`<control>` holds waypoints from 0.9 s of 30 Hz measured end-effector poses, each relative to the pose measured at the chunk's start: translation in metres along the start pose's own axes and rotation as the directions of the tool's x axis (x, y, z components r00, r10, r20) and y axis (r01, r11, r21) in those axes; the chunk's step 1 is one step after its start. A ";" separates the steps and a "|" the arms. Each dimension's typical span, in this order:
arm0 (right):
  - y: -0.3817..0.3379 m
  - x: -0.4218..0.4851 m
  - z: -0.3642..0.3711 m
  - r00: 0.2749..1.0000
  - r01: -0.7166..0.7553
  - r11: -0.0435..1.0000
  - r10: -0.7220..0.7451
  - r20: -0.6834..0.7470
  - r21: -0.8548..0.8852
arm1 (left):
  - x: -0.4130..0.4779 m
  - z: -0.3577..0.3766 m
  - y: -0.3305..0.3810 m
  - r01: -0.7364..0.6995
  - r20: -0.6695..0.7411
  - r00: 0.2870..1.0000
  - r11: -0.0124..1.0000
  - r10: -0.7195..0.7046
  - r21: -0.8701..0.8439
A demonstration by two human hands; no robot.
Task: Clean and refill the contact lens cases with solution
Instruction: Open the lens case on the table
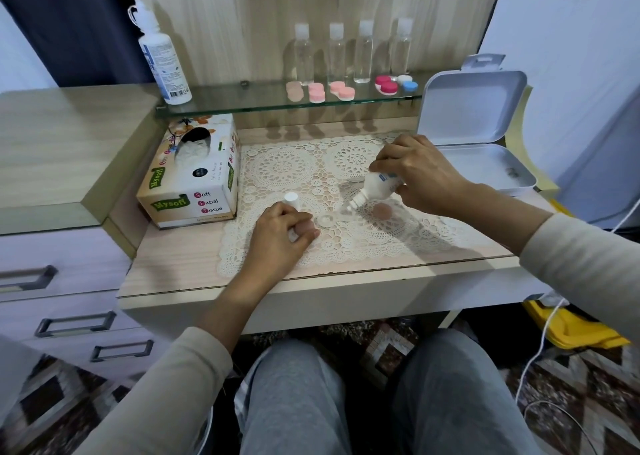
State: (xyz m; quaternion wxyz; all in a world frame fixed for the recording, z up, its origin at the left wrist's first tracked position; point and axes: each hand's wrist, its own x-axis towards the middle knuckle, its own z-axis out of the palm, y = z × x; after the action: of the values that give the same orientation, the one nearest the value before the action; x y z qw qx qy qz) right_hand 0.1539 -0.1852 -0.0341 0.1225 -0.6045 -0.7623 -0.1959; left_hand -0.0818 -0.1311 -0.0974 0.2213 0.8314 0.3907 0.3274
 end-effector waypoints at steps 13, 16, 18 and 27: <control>-0.002 -0.002 -0.003 0.992 -0.086 0.996 0.083 0.094 0.027 | 0.000 0.000 0.000 0.005 0.007 1.000 1.000 -0.005 0.003; -0.002 -0.004 -0.004 0.983 -0.138 0.988 0.127 0.136 0.072 | 0.000 0.000 0.000 0.005 0.006 1.000 1.000 -0.005 0.009; -0.002 -0.005 -0.005 0.975 -0.188 0.974 0.169 0.146 0.126 | 0.001 0.000 0.000 0.008 0.005 1.000 1.000 -0.008 0.005; -0.007 -0.014 -0.019 0.899 -0.437 0.793 0.392 0.193 0.425 | 0.003 -0.008 0.006 0.055 0.027 0.998 0.996 -0.053 -0.070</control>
State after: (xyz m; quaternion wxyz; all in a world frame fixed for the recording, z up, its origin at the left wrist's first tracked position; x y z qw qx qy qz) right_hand 0.1493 -0.2067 -0.0243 0.2652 -0.7191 -0.6403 0.0501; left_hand -0.0835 -0.1310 -0.0871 0.2643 0.8162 0.3985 0.3244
